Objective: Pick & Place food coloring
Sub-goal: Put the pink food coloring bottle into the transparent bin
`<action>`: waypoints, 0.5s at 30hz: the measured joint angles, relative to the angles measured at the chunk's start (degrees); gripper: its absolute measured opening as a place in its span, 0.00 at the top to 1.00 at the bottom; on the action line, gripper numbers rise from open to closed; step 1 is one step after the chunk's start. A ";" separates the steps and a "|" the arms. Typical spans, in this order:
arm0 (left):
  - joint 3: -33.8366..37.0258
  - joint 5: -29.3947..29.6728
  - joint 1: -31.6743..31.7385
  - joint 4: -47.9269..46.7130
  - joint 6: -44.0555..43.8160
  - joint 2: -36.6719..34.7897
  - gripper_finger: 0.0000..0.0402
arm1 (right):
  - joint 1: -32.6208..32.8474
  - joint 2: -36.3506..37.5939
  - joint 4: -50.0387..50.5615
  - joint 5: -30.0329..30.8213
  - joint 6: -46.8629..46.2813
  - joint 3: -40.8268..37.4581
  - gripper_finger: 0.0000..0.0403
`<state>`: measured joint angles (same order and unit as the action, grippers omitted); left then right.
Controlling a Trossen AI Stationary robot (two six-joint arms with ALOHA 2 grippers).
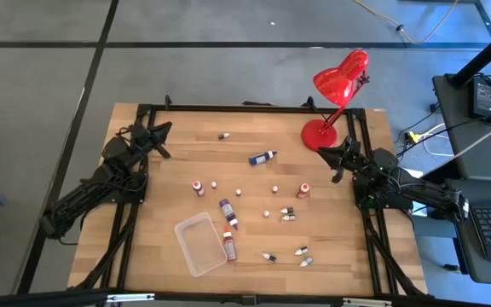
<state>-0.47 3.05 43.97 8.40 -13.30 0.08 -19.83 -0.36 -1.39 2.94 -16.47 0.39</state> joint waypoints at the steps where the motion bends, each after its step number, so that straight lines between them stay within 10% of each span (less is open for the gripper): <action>1: 0.00 0.00 -0.01 1.14 -1.62 0.00 0.98 | 0.00 0.01 0.00 0.00 0.00 0.00 0.84; 15: -4.82 -3.64 -0.44 21.44 -7.83 1.50 0.96 | -0.01 0.00 -0.11 0.68 0.60 0.02 0.84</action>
<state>-5.29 -0.59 43.54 29.84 -21.13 1.58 -19.84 -0.36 -1.50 3.62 -15.87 0.40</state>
